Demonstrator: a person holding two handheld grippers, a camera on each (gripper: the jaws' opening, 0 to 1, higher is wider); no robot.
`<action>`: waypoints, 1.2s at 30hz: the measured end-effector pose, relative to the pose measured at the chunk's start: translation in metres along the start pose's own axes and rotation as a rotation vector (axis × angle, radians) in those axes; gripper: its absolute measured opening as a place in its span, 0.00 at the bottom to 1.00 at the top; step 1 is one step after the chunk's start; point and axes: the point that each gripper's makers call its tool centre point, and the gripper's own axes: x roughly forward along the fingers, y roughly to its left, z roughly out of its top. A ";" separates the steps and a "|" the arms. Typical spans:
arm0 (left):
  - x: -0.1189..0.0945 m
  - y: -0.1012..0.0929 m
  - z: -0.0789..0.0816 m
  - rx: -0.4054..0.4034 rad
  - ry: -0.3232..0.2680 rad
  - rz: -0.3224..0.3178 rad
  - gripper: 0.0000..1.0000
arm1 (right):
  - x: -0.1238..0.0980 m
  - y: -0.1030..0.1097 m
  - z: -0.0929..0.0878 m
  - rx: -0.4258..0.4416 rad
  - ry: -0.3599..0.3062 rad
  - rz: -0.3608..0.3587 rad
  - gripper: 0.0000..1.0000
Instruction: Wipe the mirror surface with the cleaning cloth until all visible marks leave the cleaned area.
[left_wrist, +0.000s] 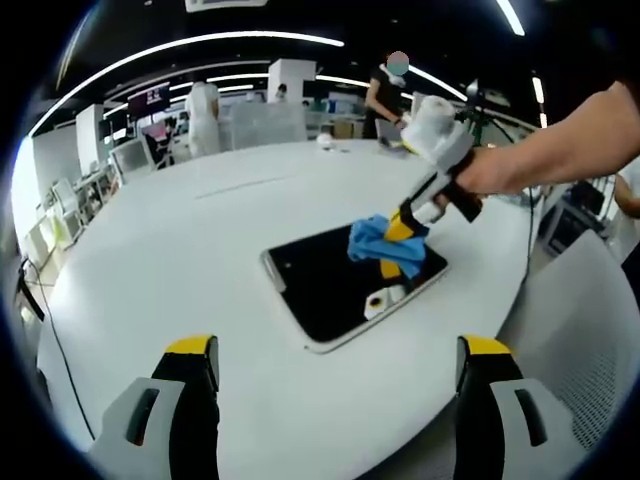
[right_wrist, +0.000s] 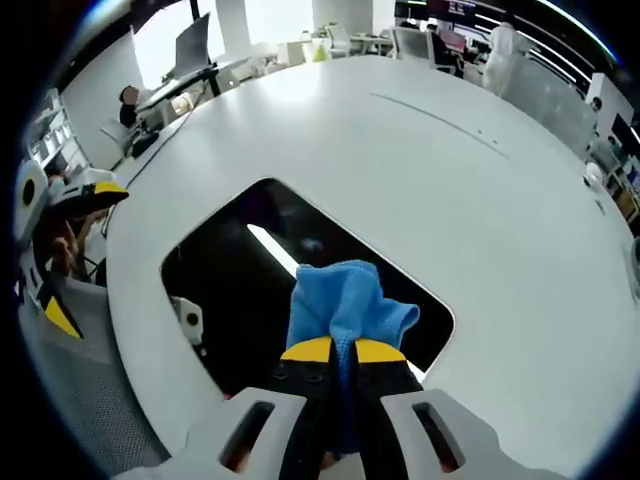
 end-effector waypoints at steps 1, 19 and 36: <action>0.000 0.001 -0.001 0.003 0.004 0.004 0.99 | 0.000 0.001 -0.001 -0.001 -0.001 0.000 0.01; 0.000 0.000 -0.001 0.002 0.000 0.001 0.99 | -0.010 0.025 -0.019 0.017 -0.008 0.018 0.01; 0.001 -0.002 0.001 0.000 -0.014 -0.009 0.99 | -0.020 0.045 -0.036 0.036 -0.026 0.042 0.01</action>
